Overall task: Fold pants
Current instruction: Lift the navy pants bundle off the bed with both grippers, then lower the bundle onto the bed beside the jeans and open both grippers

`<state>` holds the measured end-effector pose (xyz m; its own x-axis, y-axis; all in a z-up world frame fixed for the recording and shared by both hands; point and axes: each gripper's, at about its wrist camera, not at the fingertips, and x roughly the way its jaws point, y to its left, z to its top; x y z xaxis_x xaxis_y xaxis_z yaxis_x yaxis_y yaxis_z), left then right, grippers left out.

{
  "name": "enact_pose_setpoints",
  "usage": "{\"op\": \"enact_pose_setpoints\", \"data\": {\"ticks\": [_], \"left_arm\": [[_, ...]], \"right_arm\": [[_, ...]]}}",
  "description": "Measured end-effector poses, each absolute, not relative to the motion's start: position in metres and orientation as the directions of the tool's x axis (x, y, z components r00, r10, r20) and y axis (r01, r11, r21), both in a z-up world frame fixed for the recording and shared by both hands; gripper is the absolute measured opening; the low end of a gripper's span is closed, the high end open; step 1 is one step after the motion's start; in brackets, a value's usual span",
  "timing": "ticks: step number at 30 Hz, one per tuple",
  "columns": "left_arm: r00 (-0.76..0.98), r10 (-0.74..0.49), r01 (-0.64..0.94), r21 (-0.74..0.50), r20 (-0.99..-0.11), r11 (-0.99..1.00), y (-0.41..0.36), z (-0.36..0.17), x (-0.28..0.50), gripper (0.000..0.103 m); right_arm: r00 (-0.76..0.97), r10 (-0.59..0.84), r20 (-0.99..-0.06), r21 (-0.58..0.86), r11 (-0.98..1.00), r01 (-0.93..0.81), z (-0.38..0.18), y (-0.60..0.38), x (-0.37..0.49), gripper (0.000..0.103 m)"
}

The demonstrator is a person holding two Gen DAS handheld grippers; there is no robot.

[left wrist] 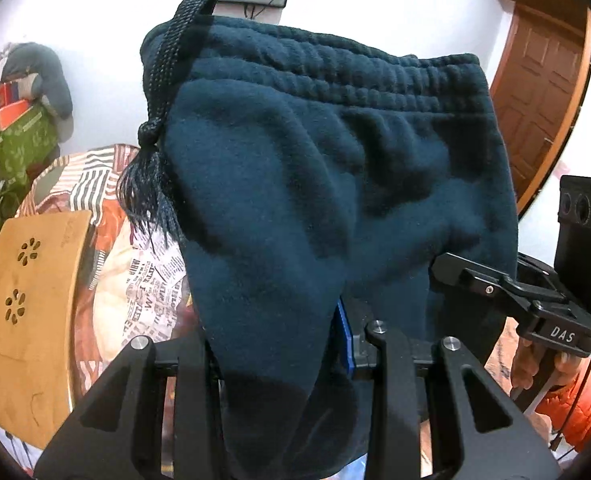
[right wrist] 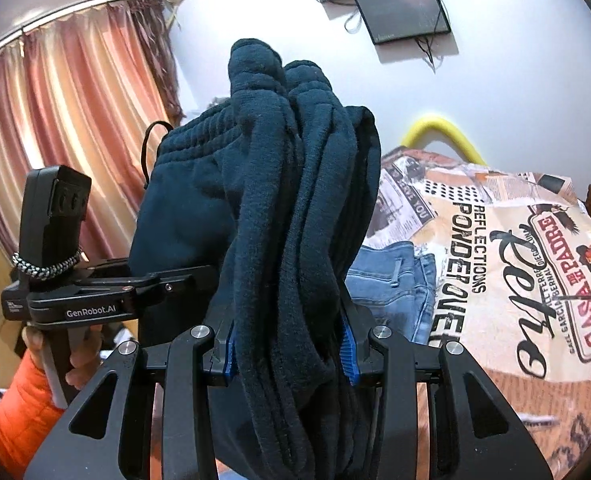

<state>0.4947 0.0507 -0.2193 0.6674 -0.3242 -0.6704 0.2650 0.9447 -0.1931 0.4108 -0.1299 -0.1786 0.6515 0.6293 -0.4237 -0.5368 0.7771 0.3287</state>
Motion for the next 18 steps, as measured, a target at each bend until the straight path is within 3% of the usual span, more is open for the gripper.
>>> {"op": "enact_pose_setpoints", "data": {"ticks": [7, 12, 18], "left_arm": [[0.558, -0.355, 0.250, -0.256, -0.750, 0.934, 0.056, -0.257, 0.549, 0.034], [0.498, -0.340, 0.216, -0.265, -0.798, 0.940, 0.058, -0.299, 0.584, 0.034], [0.504, -0.369, 0.186, -0.319, -0.781, 0.929, 0.068, -0.321, 0.585, 0.043]], "right_arm": [[0.638, 0.599, -0.483, 0.360, 0.800, -0.480, -0.211, -0.129, 0.461, 0.035], [0.614, 0.538, -0.578, 0.335, 0.842, -0.423, -0.238, -0.125, 0.499, 0.034], [0.588, 0.535, -0.607, 0.353, 0.844, -0.404, -0.257, -0.132, 0.507, 0.035]]}}
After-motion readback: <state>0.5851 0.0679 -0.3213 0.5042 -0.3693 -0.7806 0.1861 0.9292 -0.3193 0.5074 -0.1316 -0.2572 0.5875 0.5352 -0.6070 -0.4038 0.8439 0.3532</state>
